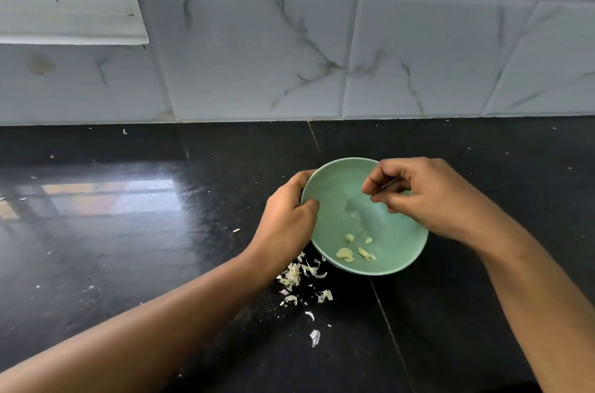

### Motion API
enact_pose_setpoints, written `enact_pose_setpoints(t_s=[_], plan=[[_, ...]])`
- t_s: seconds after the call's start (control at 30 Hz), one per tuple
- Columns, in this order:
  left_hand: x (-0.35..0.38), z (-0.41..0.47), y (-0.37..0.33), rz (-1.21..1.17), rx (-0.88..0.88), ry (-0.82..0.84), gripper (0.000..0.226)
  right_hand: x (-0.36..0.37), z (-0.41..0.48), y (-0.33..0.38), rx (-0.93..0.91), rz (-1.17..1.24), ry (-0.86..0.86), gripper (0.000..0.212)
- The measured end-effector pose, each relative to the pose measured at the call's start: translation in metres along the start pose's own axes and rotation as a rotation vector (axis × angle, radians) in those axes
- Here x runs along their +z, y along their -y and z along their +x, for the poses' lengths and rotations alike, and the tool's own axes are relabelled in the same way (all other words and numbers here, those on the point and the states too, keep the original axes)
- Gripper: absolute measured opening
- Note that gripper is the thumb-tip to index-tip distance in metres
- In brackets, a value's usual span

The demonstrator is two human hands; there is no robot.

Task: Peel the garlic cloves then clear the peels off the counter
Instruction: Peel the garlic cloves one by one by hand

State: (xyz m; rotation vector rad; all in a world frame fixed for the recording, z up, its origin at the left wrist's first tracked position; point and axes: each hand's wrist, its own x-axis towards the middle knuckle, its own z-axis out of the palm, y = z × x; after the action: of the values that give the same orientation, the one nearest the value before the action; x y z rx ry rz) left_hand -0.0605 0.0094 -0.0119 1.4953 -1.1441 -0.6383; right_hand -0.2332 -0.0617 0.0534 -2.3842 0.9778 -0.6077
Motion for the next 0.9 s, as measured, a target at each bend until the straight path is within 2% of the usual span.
enact_pose_setpoints(t_s=[0.13, 0.3, 0.43, 0.53, 0.6, 0.7, 0.77, 0.83, 0.9], plan=[[0.006, 0.006, -0.004, -0.027, -0.026, -0.022, 0.052, -0.002, -0.007, 0.002, -0.036, 0.026, -0.114, 0.030], [0.018, 0.027, -0.009, -0.047, -0.130, -0.036, 0.047, 0.005, -0.016, 0.015, -0.120, 0.105, -0.260, 0.022], [0.010, 0.029, -0.010, -0.035, -0.158, 0.008, 0.038, 0.021, -0.024, 0.037, -0.232, 0.157, -0.297, 0.016], [-0.025, 0.027, -0.015, -0.055, -0.127, 0.024, 0.032, 0.036, -0.029, 0.053, -0.284, 0.182, -0.225, 0.014], [-0.059, 0.020, -0.014, -0.007, -0.067, 0.088, 0.027, 0.051, -0.028, 0.061, -0.288, 0.113, -0.101, 0.015], [-0.106, 0.003, -0.002, 0.252, -0.018, 0.291, 0.020, 0.082, -0.019, 0.068, -0.298, -0.090, 0.113, 0.015], [-0.125, -0.008, 0.007, 0.412, -0.078, 0.479, 0.016, 0.101, -0.014, 0.072, -0.306, -0.152, 0.178, 0.018], [-0.135, -0.016, 0.015, 0.472, -0.129, 0.615, 0.016, 0.115, -0.010, 0.077, -0.333, -0.212, 0.223, 0.022], [-0.140, -0.019, 0.018, 0.476, -0.130, 0.654, 0.015, 0.123, -0.006, 0.077, -0.364, -0.252, 0.270, 0.022]])
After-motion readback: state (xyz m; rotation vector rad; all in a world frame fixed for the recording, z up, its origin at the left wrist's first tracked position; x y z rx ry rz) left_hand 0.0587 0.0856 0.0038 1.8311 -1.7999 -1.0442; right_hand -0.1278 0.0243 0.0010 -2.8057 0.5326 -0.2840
